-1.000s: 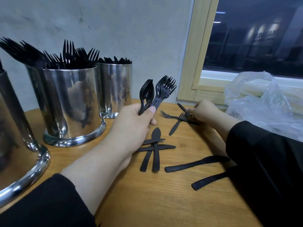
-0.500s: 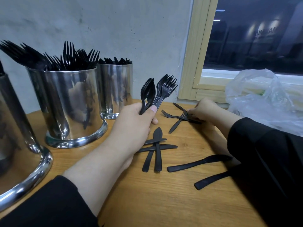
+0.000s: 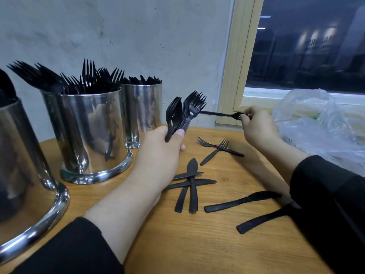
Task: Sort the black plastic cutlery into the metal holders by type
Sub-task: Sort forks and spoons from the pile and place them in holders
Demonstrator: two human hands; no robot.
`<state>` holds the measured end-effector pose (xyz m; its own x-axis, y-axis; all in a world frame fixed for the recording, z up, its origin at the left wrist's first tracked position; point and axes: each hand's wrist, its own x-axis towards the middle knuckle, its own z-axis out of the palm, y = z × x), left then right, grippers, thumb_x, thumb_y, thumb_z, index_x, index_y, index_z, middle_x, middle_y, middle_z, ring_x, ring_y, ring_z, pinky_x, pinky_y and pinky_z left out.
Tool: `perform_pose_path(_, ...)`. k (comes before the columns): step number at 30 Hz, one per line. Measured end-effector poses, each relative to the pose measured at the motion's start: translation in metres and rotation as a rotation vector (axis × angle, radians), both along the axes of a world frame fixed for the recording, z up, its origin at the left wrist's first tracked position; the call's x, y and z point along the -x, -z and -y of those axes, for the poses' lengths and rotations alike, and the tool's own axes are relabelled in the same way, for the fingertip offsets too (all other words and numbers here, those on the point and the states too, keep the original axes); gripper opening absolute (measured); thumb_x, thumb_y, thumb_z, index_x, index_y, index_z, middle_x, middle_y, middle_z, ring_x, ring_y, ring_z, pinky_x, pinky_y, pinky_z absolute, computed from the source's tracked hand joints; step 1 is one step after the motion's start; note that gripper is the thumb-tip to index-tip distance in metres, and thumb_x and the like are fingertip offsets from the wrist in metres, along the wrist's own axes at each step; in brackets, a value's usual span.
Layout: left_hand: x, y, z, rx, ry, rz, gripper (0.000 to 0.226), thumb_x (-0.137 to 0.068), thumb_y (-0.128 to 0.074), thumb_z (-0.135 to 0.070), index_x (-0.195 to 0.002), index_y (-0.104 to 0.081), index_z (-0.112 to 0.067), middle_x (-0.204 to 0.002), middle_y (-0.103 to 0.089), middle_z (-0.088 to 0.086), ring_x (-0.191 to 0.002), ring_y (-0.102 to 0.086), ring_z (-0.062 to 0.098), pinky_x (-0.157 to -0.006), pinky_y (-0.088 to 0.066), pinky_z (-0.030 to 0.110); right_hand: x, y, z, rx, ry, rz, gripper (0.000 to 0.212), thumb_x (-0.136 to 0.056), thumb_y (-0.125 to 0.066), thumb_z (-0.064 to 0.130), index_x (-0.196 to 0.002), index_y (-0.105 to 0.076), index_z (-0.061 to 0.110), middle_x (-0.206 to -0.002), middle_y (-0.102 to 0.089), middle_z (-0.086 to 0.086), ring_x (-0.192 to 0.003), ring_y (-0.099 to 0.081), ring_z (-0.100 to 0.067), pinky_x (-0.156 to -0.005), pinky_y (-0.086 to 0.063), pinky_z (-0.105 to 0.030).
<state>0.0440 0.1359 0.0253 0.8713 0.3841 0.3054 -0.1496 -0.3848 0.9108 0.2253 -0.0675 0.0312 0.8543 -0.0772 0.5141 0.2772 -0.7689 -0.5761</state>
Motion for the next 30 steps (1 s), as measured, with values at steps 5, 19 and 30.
perform_pose_path(5,0.000,-0.007,-0.005,-0.112,-0.101,0.072,0.036,-0.105,-0.049,-0.032,-0.088,-0.061,-0.003,-0.073,-0.066,0.002,-0.051,-0.054,-0.001,-0.043,-0.036,0.012,0.059,-0.001,0.007,0.261,-0.407,0.254,0.013,-0.099,-0.055,0.021,-0.108,-0.065,0.020,-0.091,-0.065,0.009,-0.083,-0.060,-0.010,-0.072,-0.047,-0.028)
perform_pose_path(19,0.010,-0.003,0.009,-0.213,0.210,-0.090,0.035,-0.104,-0.050,-0.039,-0.086,-0.068,-0.015,-0.047,-0.055,-0.003,-0.036,-0.041,0.004,-0.040,-0.033,0.015,0.100,0.014,0.002,-0.165,-0.484,0.271,0.033,-0.095,-0.063,0.032,-0.128,-0.058,0.033,-0.084,-0.069,0.011,-0.083,-0.066,-0.006,-0.076,-0.056,-0.034)
perform_pose_path(30,0.002,0.002,0.001,-0.098,0.180,-0.111,0.036,-0.103,-0.054,-0.035,-0.079,-0.062,-0.011,-0.040,-0.043,-0.013,-0.040,-0.038,0.009,-0.049,-0.029,0.025,0.054,0.001,-0.003,-0.133,-0.322,0.113,0.019,-0.096,-0.059,0.043,-0.104,-0.066,0.028,-0.081,-0.067,0.005,-0.078,-0.064,-0.013,-0.072,-0.053,-0.038)
